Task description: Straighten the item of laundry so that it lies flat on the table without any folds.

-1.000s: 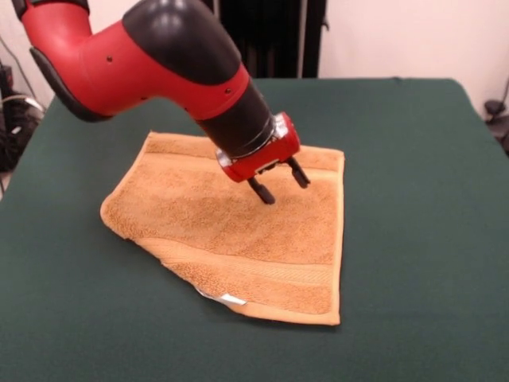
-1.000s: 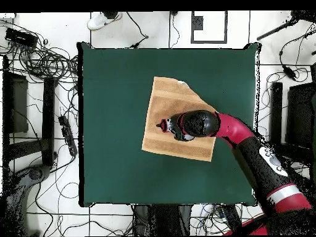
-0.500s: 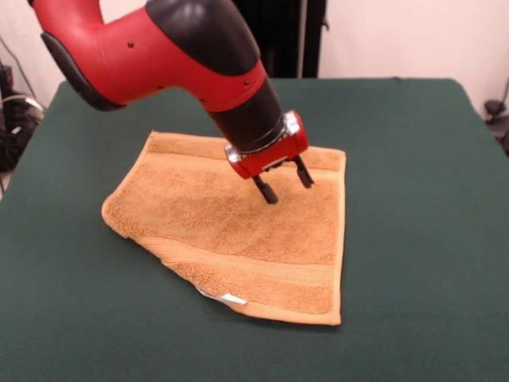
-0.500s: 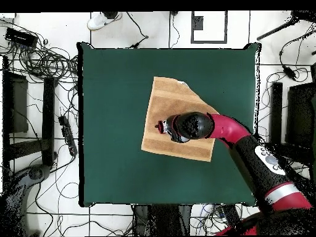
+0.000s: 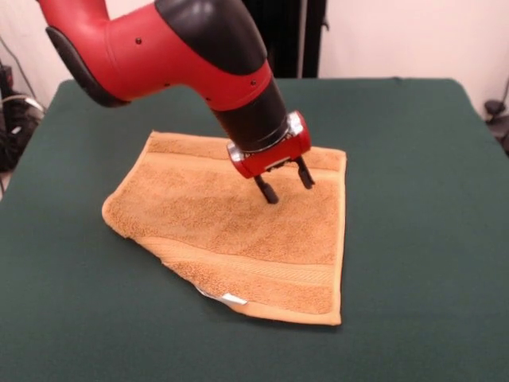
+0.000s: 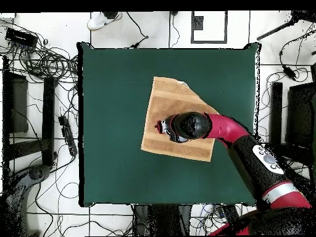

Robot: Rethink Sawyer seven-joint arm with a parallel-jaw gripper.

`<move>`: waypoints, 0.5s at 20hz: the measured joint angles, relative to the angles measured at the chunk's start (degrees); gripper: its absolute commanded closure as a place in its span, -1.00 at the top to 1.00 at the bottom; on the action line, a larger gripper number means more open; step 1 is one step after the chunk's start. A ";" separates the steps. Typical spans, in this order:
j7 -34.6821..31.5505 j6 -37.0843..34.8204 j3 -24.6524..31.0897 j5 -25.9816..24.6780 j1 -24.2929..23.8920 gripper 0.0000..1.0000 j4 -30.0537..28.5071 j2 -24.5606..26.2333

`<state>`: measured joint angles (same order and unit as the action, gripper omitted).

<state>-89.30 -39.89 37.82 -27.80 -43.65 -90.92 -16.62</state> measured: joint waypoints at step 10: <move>0.00 0.73 -1.03 2.72 0.12 1.00 -0.12 0.13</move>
<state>-89.30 -39.17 36.80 -25.08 -43.53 -91.04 -16.49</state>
